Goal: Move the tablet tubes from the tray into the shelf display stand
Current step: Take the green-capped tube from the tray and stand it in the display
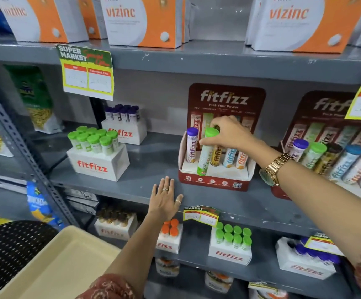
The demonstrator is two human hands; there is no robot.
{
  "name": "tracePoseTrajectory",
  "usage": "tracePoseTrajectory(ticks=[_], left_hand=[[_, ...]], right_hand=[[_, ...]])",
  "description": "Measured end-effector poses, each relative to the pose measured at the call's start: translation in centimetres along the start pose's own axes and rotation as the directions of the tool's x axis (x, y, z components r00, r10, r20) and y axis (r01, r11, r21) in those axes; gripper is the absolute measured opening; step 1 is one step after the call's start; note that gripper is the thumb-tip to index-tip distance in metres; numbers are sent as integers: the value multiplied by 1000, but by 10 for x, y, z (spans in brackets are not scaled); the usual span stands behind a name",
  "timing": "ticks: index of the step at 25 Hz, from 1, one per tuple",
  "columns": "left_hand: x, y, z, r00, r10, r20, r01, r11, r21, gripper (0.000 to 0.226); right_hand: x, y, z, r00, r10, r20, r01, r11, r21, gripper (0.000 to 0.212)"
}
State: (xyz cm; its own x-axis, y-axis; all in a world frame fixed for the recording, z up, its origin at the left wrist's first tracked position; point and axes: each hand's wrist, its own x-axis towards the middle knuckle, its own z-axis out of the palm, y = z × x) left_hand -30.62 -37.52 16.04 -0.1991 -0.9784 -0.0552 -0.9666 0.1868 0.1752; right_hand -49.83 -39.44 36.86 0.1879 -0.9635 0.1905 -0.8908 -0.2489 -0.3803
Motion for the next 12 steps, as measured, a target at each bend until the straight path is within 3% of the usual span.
tracePoseTrajectory(ticks=[5,10,12], left_hand=[[0,1,0,1000,-4,7,4,1000,4,63],[2,-1,3,1000,-3,5,3,1000,8,63],[3,-1,4,1000,-3,5,3,1000,12,63]], right_hand=[[7,-7,9,990,142,-7,-133,946,295,20],[13,-7,4,928,348,134,-367,790,491,64],[14,-8,3,911,380,159,-406,760,507,72]])
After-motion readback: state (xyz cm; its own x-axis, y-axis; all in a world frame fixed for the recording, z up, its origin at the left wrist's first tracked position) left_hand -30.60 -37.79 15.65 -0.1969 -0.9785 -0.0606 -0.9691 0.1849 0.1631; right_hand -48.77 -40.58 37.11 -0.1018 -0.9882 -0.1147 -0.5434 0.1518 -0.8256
